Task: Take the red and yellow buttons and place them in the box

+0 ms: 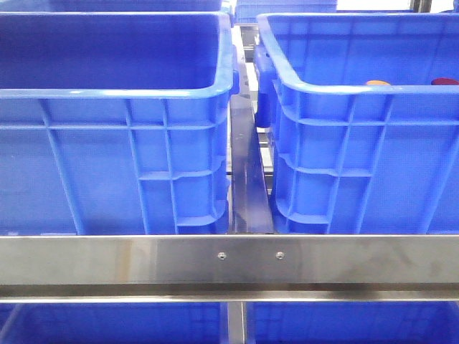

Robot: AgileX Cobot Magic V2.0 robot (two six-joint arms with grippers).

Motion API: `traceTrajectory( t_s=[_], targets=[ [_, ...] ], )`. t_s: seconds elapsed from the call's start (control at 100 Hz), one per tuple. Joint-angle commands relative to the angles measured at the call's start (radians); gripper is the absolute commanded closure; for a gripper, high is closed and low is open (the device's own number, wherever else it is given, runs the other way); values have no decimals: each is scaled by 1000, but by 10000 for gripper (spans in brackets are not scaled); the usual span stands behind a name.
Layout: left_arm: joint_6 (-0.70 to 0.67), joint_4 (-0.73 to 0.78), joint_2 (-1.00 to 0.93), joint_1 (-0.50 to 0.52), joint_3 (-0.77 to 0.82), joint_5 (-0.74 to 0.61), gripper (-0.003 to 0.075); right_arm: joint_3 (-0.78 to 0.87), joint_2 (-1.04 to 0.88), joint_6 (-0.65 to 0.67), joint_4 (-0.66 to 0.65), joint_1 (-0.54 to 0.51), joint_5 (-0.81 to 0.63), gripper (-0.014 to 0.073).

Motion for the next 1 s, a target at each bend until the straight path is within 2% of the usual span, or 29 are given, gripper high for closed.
traceTrajectory(
  t_s=[0.0, 0.24, 0.99],
  targets=[
    [-1, -9, -34, 3, 43, -90, 739, -4, -26, 2, -13, 1, -108, 709],
    [-1, -9, -34, 3, 43, -90, 739, 65, -26, 2, -13, 1, -214, 709],
    [-1, -9, -34, 3, 43, -90, 739, 64, -26, 2, -13, 1, -183, 709]
  ],
)
